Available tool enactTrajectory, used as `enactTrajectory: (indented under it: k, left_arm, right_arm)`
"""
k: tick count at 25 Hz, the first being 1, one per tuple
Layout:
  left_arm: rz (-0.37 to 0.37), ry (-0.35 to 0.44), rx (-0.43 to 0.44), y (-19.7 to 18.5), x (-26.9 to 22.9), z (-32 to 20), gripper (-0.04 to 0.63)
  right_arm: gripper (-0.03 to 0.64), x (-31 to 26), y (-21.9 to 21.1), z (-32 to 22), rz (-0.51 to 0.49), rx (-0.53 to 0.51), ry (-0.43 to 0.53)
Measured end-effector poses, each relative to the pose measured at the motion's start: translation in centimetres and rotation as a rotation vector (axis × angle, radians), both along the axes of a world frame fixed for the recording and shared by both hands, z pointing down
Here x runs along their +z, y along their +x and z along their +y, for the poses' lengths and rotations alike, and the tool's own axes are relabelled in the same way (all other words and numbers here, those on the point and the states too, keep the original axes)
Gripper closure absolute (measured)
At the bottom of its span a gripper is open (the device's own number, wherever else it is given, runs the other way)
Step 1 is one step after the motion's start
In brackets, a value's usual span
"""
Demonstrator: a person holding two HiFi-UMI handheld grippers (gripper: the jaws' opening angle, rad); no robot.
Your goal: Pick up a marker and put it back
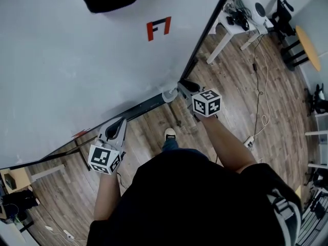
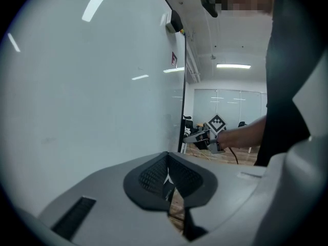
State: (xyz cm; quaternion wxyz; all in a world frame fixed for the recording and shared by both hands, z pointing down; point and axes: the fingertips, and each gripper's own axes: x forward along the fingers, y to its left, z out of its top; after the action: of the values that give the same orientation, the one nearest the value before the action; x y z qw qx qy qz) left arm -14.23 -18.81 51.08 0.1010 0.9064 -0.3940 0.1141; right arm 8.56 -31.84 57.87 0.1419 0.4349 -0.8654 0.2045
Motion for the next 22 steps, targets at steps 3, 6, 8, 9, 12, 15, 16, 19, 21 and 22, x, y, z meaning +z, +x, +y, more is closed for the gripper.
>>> enactTrajectory:
  k: [3,6,8,9,12,15,16,19,21,22]
  left_arm:
    - [0.002,0.013,0.013,0.1,-0.4,0.5,0.584]
    - [0.004,0.021,0.021,0.1,-0.7,1.1,0.584]
    - [0.004,0.026,0.026,0.1,-0.9,1.5,0.584]
    - [0.004,0.030,0.029,0.2,-1.0,1.6,0.584]
    - [0.003,0.045,0.041,0.2,-1.6,2.1,0.584]
    - [0.001,0.056,0.051,0.4,-2.0,2.7,0.584]
    - [0.000,0.059,0.055,0.5,-2.1,3.0,0.584]
    - [-0.002,0.066,0.068,0.9,-2.4,3.6,0.584]
    - [-0.004,0.072,0.078,1.1,-2.5,3.9,0.584]
    - [-0.006,0.074,0.083,1.2,-2.6,4.1,0.584]
  right_arm:
    - [0.554,-1.7,0.3,0.8,-0.005,0.008,0.030]
    - [0.554,-3.0,0.6,1.7,-0.006,0.015,0.055]
    - [0.554,-3.7,0.9,2.3,-0.004,0.018,0.068]
    - [0.554,-4.1,1.0,2.6,-0.002,0.019,0.074]
    - [0.554,-5.3,1.3,3.6,-0.001,0.026,0.095]
    - [0.554,-6.3,1.6,4.9,-0.005,0.031,0.111]
    - [0.554,-6.5,1.7,5.4,-0.005,0.031,0.115]
    - [0.554,-6.9,1.9,6.6,-0.001,0.030,0.124]
    - [0.554,-6.9,2.0,7.4,0.003,0.029,0.128]
    - [0.554,-7.0,2.0,7.8,0.003,0.029,0.130]
